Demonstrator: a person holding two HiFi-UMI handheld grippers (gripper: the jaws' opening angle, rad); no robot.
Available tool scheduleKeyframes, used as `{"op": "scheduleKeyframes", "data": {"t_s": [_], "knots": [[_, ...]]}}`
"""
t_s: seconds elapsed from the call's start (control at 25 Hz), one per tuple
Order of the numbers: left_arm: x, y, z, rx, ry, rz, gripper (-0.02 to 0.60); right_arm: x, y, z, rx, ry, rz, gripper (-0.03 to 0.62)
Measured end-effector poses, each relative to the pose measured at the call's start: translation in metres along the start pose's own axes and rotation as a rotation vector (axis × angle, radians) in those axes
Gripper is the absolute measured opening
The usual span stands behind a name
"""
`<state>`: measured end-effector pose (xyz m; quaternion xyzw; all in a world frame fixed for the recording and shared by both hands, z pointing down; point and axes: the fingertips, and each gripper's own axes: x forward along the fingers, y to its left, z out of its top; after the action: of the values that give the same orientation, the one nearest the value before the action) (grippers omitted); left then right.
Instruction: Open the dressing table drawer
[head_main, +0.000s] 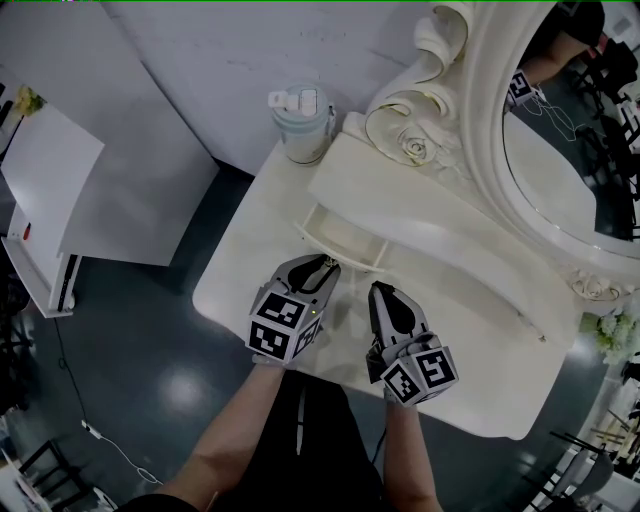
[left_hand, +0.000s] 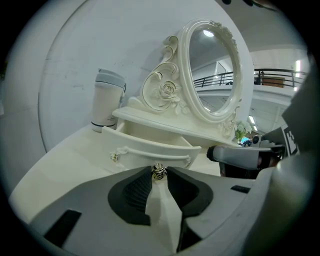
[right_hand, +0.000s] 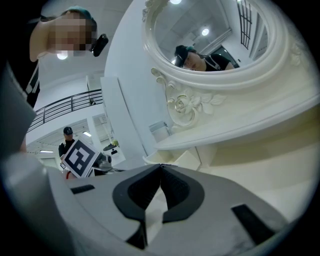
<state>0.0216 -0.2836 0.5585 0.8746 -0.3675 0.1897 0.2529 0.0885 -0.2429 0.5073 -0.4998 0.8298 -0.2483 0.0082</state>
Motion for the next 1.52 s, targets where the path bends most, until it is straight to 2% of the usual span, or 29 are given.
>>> {"op": "scheduleKeyframes", "data": {"t_s": [1.0, 1.4, 1.48, 1.52], "knots": [[-0.005, -0.002, -0.003, 0.011, 0.004, 0.002, 0.117, 0.001, 0.002, -0.003, 0.002, 0.012, 0.008, 0.006], [-0.018, 0.001, 0.002, 0.029, -0.044, 0.014, 0.137, -0.004, 0.003, 0.000, 0.001, 0.007, 0.006, 0.006], [-0.022, 0.001, 0.004, 0.035, -0.051, 0.021, 0.125, -0.005, 0.005, 0.002, -0.005, 0.004, 0.006, 0.006], [-0.025, 0.001, 0.005, 0.041, -0.056, 0.026, 0.097, -0.005, 0.006, 0.004, -0.009, 0.001, 0.007, 0.006]]}}
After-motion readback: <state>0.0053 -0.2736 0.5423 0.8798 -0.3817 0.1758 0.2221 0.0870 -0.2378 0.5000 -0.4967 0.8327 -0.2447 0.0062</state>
